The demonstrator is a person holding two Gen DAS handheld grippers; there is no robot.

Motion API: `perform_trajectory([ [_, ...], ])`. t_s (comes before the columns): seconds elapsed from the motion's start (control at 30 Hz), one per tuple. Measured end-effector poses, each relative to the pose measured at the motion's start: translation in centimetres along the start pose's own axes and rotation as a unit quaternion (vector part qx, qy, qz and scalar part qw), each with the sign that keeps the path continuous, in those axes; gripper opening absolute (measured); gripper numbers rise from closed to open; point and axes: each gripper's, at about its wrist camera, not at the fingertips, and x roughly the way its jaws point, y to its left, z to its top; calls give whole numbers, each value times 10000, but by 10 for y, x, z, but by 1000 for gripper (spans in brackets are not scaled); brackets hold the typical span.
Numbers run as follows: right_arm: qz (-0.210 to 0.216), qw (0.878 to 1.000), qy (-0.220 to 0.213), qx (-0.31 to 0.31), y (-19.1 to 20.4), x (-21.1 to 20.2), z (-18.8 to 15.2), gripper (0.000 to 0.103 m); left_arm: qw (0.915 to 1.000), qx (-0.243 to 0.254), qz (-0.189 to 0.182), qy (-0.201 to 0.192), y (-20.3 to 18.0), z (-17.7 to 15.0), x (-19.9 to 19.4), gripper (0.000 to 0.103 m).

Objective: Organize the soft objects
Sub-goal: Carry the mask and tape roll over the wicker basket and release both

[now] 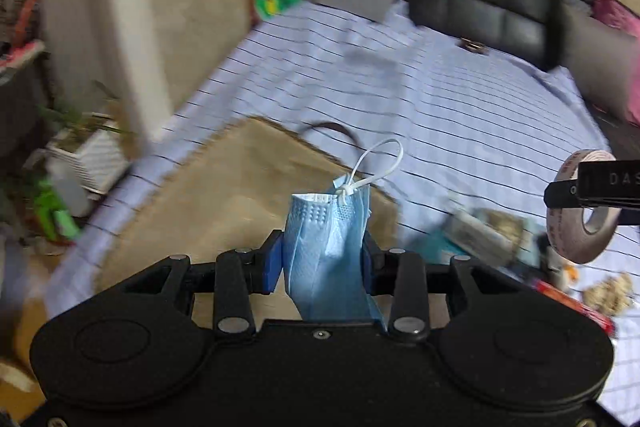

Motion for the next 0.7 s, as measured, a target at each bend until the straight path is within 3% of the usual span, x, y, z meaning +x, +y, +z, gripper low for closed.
perform_trajectory([
  [0.13, 396, 9992, -6, -91, 47, 4, 9, 94, 9986, -16, 515, -106, 17, 2, -6, 40],
  [0.37, 956, 9950, 69, -279, 113, 12, 10, 94, 9977, 19, 657, 145, 38, -1, -1, 42],
  [0.43, 1084, 9934, 98, -350, 125, 17, 8, 94, 9974, 20, 705, 170, 44, -3, -2, 47],
  [0.5, 1277, 9909, 122, -401, 135, 21, 7, 94, 9970, -19, 753, 204, 51, -3, 0, 69],
  [0.53, 1376, 9896, 126, -407, 140, 22, 6, 94, 9966, -51, 787, 220, 54, -5, -2, 74],
  [0.7, 1483, 9880, 52, -436, 150, 28, 5, 100, 9961, -187, 857, 113, 63, -5, -4, 83],
])
